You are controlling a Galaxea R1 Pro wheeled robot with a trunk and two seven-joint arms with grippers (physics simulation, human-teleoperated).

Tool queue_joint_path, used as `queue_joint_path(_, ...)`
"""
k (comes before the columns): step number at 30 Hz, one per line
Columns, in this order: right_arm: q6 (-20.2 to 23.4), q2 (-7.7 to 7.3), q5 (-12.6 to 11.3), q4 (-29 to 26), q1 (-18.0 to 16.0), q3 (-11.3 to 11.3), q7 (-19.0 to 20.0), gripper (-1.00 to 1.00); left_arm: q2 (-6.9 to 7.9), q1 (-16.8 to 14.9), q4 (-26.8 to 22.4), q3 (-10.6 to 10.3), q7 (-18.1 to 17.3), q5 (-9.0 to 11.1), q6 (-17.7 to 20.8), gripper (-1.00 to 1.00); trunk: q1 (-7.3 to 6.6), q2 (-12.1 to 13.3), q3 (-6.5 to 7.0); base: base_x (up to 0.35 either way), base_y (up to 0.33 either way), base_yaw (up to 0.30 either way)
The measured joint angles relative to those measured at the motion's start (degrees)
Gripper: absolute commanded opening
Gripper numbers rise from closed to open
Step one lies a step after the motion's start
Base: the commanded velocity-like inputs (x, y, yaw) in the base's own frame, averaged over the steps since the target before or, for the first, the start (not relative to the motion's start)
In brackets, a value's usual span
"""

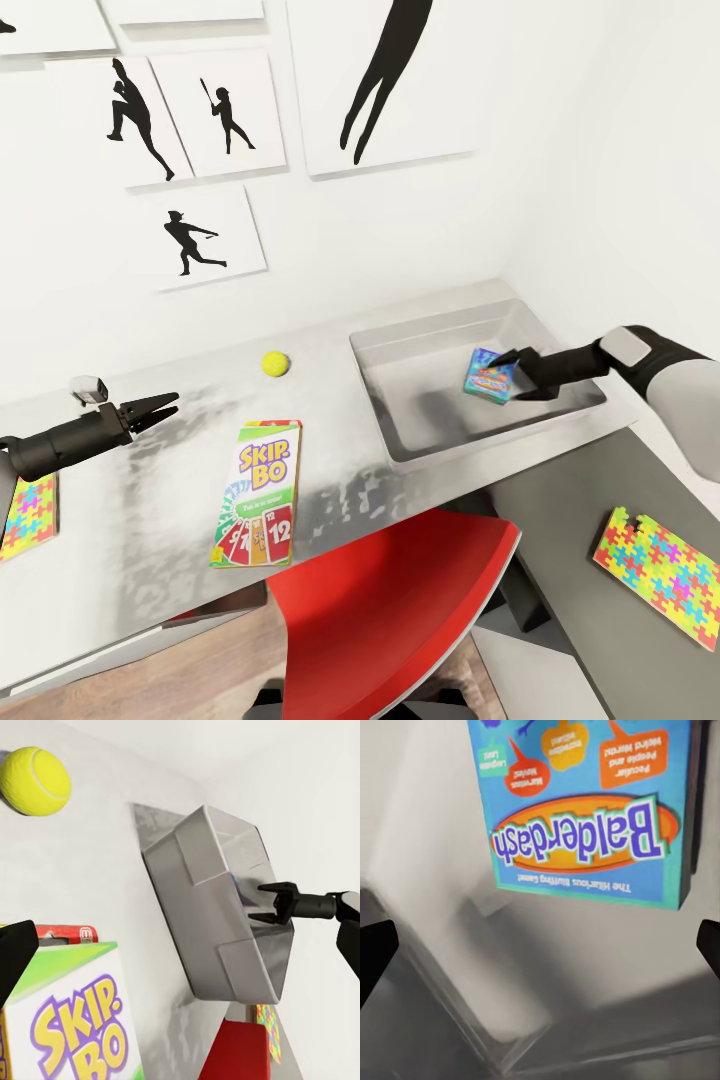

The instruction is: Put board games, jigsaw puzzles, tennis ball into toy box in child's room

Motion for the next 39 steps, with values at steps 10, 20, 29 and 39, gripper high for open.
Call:
queue_joint_path(10,0.0,-0.25,-0.08,0.05,-0.12,-0.97,0.0,1.0,0.0,0.0,0.0,0.0,0.0,0.0,0.0,1.0,0.0,0.0,0.0,0.0,0.0,0.0)
queue_joint_path(20,-0.01,-0.44,-0.23,-0.43,-0.05,-1.92,1.17,1.0,0.0,0.0,0.0,0.06,0.0,0.04,0.0,1.0,0.0,0.0,0.0,0.0,0.0,0.0)
queue_joint_path(29,-0.01,-0.34,-0.37,-0.61,0.1,-3.98,4.83,1.0,-0.04,0.0,0.0,0.01,0.0,0.06,0.0,1.0,0.0,0.0,0.0,0.0,0.0,0.0)
queue_joint_path(39,-0.01,0.45,-0.39,-0.71,0.03,-5.3,9.12,1.0,-0.07,0.0,0.0,0.0,0.0,0.0,0.0,1.0,0.0,0.0,0.0,0.0,0.0,0.0)
